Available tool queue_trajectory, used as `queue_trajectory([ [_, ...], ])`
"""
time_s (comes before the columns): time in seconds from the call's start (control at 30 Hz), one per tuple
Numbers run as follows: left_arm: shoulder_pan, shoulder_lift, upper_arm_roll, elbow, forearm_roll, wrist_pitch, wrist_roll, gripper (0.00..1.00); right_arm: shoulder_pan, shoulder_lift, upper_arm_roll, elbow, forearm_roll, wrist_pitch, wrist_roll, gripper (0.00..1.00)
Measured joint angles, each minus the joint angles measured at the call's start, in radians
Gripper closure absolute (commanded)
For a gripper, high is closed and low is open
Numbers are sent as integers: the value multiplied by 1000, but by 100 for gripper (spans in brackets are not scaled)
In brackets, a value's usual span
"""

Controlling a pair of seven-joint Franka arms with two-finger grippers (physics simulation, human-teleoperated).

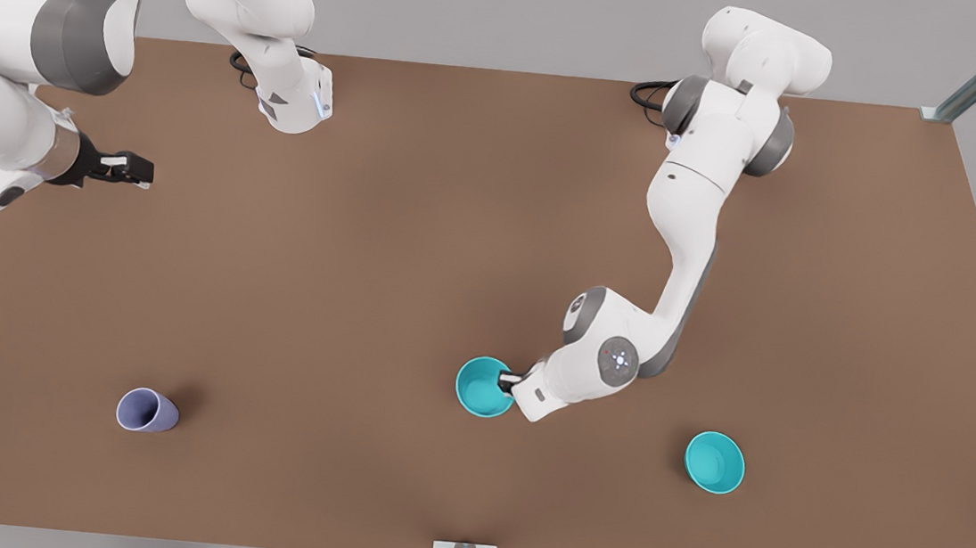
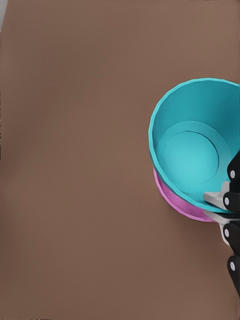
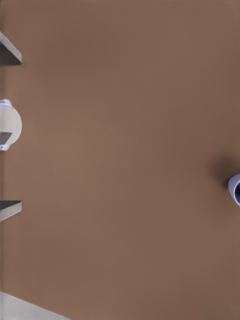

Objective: Stack the blue bowl on the pink bowl

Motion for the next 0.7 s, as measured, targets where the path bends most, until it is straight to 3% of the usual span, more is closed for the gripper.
queue_trajectory([
  [0.47, -2, -37, 6, -58, 49, -25, -216, 79, 0, 8, 1, 0, 1, 4, -20, 0],
  [0.5, -2, -36, 5, -59, 47, -27, -224, 0, 0, 9, 1, 0, 1, 4, -21, 0],
  [0.63, -3, -47, 9, -60, -3, -25, -218, 0, 1, 14, 1, 0, 1, 5, -24, 0],
  [0.7, 0, -141, 114, -61, 8, -113, -211, 0, 2, 14, 1, 0, 1, 5, -26, 0],
])
